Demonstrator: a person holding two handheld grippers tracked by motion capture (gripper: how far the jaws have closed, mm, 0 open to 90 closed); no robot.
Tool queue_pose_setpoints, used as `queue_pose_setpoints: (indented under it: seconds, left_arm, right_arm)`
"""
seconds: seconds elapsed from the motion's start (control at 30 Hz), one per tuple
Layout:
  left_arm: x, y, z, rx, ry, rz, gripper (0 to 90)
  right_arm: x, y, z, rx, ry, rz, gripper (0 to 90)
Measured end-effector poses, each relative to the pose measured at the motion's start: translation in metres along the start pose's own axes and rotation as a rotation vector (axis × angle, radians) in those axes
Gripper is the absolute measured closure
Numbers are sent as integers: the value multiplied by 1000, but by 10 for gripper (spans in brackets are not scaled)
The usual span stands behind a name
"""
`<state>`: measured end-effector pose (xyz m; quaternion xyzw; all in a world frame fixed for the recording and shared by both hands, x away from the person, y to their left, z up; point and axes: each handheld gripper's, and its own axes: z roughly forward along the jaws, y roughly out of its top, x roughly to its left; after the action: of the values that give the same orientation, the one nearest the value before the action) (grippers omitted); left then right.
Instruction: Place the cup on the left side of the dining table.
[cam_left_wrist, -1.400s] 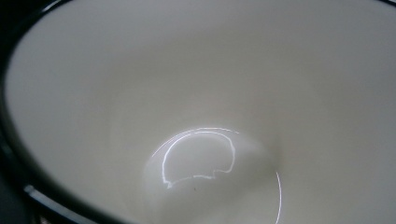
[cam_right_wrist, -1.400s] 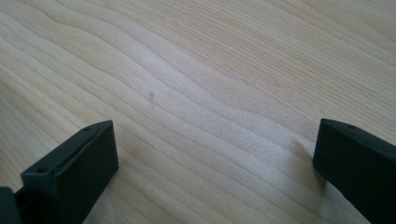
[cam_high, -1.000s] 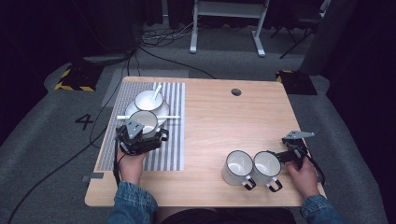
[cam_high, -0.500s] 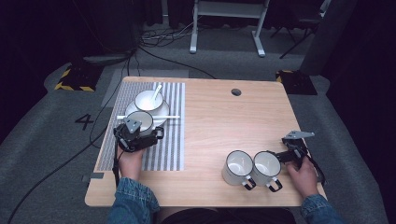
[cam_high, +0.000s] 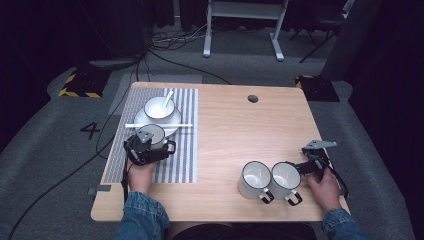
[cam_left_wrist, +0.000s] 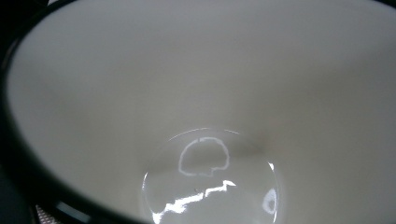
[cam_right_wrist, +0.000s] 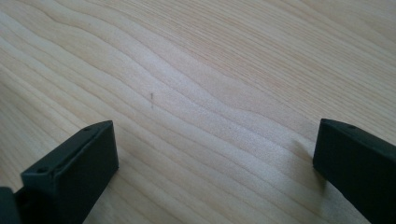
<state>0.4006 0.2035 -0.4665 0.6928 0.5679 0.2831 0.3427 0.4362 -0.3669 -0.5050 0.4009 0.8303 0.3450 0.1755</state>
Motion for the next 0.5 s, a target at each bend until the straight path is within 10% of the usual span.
queue_pose_setpoints:
  seconds: [0.5]
  left_arm:
    - [0,-6,7,64,14,42,30]
  right_arm:
    - [0,0,0,0,0,-1,2]
